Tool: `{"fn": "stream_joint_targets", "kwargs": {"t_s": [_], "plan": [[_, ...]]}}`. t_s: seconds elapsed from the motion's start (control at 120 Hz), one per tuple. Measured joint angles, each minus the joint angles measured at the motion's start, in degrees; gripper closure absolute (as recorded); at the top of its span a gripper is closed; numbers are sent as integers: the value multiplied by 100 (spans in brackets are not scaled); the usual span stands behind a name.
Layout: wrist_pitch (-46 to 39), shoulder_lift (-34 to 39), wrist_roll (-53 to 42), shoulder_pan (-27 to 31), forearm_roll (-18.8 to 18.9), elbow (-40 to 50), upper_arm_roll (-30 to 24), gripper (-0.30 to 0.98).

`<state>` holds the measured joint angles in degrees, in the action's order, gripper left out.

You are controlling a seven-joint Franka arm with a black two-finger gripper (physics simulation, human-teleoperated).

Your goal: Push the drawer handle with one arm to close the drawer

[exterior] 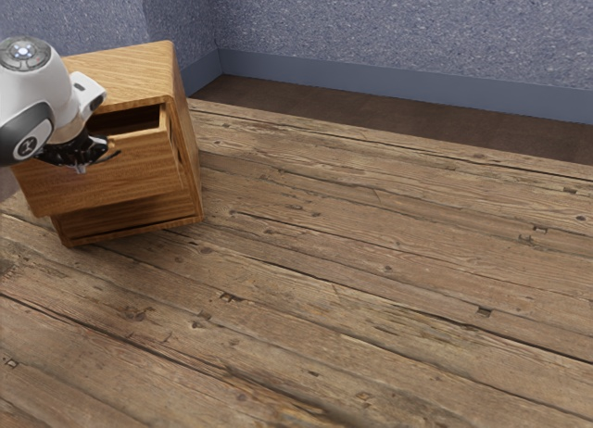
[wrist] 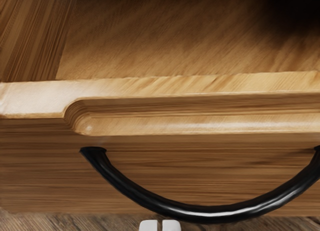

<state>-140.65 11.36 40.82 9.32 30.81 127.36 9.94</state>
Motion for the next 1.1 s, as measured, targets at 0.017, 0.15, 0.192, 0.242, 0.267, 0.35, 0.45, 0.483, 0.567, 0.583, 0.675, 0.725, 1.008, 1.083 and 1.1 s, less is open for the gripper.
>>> {"fn": "stream_joint_targets", "kwargs": {"t_s": [0.017,0.15,0.192,0.242,0.267,0.35,0.45,0.483,0.567,0.583,0.675,0.725,1.008,1.083,1.1], "plan": [[-14,-10,0,2,4,-4,7,79],[-127,-113,-2,1,135,-146,26,79],[-152,-145,-2,1,155,-187,29,79],[-185,-192,-2,-3,171,-215,35,79],[-202,-215,-3,-4,178,-223,38,79],[-255,-297,-2,-4,209,-241,71,79],[-337,-403,-7,6,225,-265,118,79],[-358,-447,-9,8,226,-309,124,79],[-396,-542,-13,5,246,-405,129,78],[-402,-556,-14,4,265,-423,130,78],[-430,-600,-17,6,342,-471,131,78],[-460,-624,-18,7,384,-504,134,78],[-599,-824,-33,32,549,-699,202,78],[-626,-897,-38,53,589,-772,203,78],[-631,-910,-38,57,596,-781,202,78]]}}
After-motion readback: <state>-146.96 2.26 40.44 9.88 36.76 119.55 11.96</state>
